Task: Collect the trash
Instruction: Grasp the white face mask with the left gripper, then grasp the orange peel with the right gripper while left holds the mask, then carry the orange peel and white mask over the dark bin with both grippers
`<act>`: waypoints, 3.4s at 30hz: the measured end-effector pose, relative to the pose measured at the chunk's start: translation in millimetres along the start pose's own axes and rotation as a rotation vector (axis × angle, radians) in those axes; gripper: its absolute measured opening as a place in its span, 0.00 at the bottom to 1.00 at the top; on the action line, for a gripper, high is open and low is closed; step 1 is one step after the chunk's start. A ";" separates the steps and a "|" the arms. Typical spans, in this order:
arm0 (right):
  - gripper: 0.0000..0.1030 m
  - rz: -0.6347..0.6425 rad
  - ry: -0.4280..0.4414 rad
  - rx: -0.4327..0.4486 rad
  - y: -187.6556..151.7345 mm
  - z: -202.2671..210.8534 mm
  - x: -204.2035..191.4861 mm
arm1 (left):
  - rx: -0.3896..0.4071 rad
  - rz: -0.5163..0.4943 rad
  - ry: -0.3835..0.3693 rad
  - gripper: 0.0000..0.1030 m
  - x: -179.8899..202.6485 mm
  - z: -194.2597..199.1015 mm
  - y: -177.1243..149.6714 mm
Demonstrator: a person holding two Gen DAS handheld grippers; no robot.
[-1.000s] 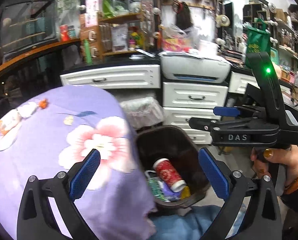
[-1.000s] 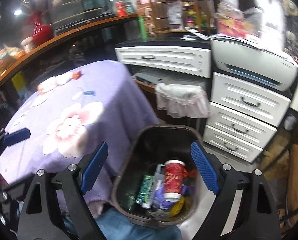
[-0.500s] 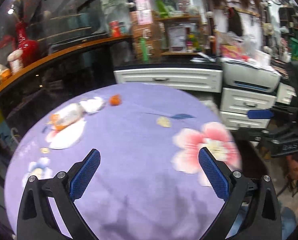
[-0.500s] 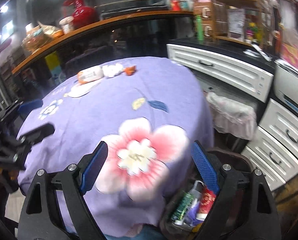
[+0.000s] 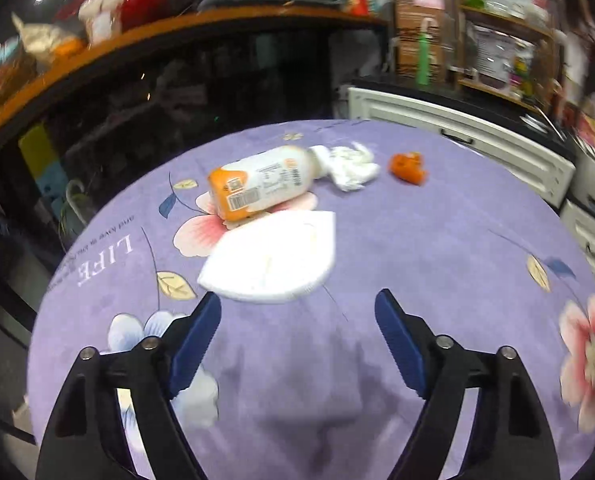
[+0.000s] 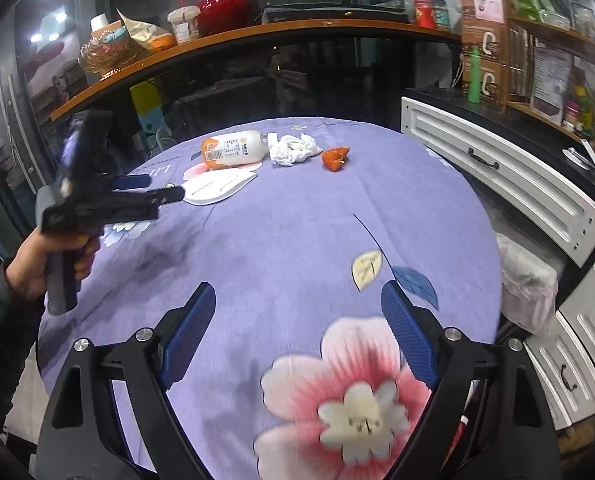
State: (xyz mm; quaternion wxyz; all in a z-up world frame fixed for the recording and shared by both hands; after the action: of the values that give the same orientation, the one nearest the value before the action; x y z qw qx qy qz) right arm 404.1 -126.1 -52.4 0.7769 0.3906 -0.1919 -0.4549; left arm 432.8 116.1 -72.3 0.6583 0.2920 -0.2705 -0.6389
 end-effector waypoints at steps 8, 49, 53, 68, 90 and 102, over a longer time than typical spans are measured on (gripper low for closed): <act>0.82 0.014 0.012 -0.042 12.8 -34.9 -0.3 | -0.087 -0.028 0.061 0.56 0.7 -70.6 19.4; 0.29 -0.076 -0.132 -0.214 130.3 -261.4 67.9 | 0.187 0.109 -0.153 0.03 -15.0 15.1 26.8; 0.28 -0.088 -0.108 -0.184 122.0 -238.2 67.3 | 0.188 0.100 -0.148 0.03 -12.8 13.9 25.2; 0.28 -0.118 -0.014 -0.085 66.5 -105.3 48.8 | 0.215 0.035 -0.157 0.03 31.7 60.6 15.9; 0.28 -0.167 -0.207 0.011 -84.1 91.6 90.2 | 0.196 -0.109 -0.406 0.03 192.9 154.9 -62.6; 0.28 -0.306 -0.258 0.002 -157.0 135.4 122.0 | 0.162 -0.172 -0.491 0.03 251.8 174.3 -96.8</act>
State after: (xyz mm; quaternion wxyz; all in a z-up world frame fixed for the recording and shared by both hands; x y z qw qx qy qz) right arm 290.7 -333.3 -97.9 0.6674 0.3544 -0.2285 -0.6138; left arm 248.9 -143.5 -28.2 0.4909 0.2019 -0.4463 -0.7205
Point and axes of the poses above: each gripper's, at about its wrist camera, not at the fingertips, and z roughly against the way its jaws point, x to its right, y to its top, the point moved 6 cm from there along -z, roughly the way its jaws point, and after that the axes turned 6 degrees about z, right-handed, at the moved point
